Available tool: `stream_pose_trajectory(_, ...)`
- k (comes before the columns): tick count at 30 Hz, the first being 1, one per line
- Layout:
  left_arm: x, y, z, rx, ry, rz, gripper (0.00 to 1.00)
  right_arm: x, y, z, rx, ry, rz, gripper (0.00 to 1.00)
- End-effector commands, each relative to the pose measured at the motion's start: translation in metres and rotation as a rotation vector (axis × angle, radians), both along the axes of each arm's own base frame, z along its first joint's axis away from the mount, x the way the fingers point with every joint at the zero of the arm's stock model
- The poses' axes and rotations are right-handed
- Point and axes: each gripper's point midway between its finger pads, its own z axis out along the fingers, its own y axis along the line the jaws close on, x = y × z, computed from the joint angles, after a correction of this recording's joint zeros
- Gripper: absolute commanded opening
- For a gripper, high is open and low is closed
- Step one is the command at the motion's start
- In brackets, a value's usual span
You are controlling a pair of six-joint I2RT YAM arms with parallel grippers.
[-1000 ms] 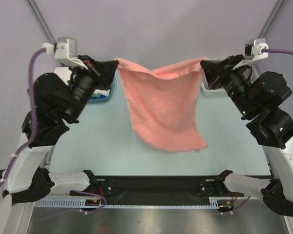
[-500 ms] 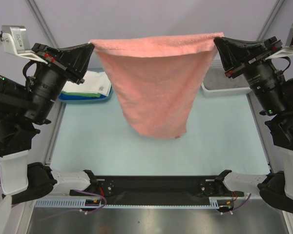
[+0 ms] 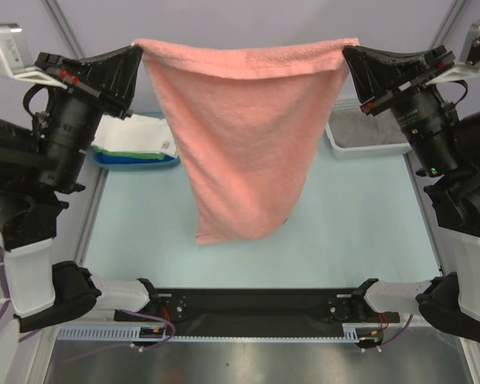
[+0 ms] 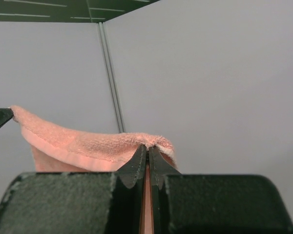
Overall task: Fold and stack the towels
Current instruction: Flatten out the crumpled towel
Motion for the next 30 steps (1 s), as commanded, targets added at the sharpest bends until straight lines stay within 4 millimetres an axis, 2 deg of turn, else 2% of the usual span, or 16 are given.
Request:
stream_pose_trajectory(1,0.031,-0.013,-0.004,0.034,0.008,0.047,0.0,0.025,0.013,0.005,-0.02,-0.025,-0.047,0.0)
stream_pose_trajectory(2,0.047,-0.003,-0.006,-0.001,0.034,0.077,0.0,0.031,0.016,0.002,-0.029,-0.018,-0.055,0.0)
stream_pose_trajectory(4,0.073,-0.018,-0.024,0.027,0.078,0.034,0.0,0.049,0.026,-0.006,-0.051,0.002,-0.077,0.0)
stream_pose_trajectory(7,0.125,-0.024,-0.059,0.045,0.168,0.054,0.0,0.097,0.041,-0.03,-0.12,0.048,-0.121,0.0)
stream_pose_trajectory(8,0.147,-0.021,-0.076,0.048,0.213,0.067,0.0,0.13,0.046,-0.047,-0.14,0.091,-0.118,0.0)
stream_pose_trajectory(11,0.204,-0.016,-0.112,0.044,0.297,0.123,0.0,0.181,0.051,-0.077,-0.154,0.16,-0.102,0.0)
stream_pose_trajectory(12,0.22,-0.016,-0.124,0.046,0.319,0.135,0.0,0.21,0.062,-0.104,-0.17,0.215,-0.08,0.0)
stream_pose_trajectory(14,0.268,-0.017,-0.156,0.042,0.371,0.157,0.0,0.252,0.051,-0.127,-0.165,0.252,-0.105,0.0)
stream_pose_trajectory(15,0.283,-0.018,-0.161,0.036,0.375,0.162,0.0,0.285,0.058,-0.161,-0.164,0.322,-0.079,0.0)
stream_pose_trajectory(16,0.299,-0.019,-0.168,0.034,0.38,0.169,0.0,0.302,0.056,-0.173,-0.156,0.337,-0.073,0.0)
stream_pose_trajectory(17,0.329,-0.02,-0.198,0.049,0.427,0.193,0.0,0.32,0.045,-0.181,-0.147,0.352,-0.087,0.0)
stream_pose_trajectory(18,0.339,-0.02,-0.197,0.041,0.414,0.198,0.0,0.331,0.044,-0.178,-0.138,0.339,-0.084,0.0)
stream_pose_trajectory(20,0.362,-0.021,-0.209,0.033,0.408,0.202,0.0,0.373,0.038,-0.22,-0.146,0.406,-0.112,0.0)
stream_pose_trajectory(21,0.378,-0.023,-0.225,0.037,0.424,0.207,0.0,0.379,0.033,-0.214,-0.133,0.384,-0.121,0.0)
stream_pose_trajectory(24,0.404,-0.028,-0.245,0.024,0.413,0.206,0.0,0.411,0.015,-0.244,-0.085,0.421,-0.131,0.0)
stream_pose_trajectory(30,0.429,-0.035,-0.301,0.036,0.485,0.193,0.0,0.432,0.0,-0.29,-0.065,0.49,-0.133,0.0)
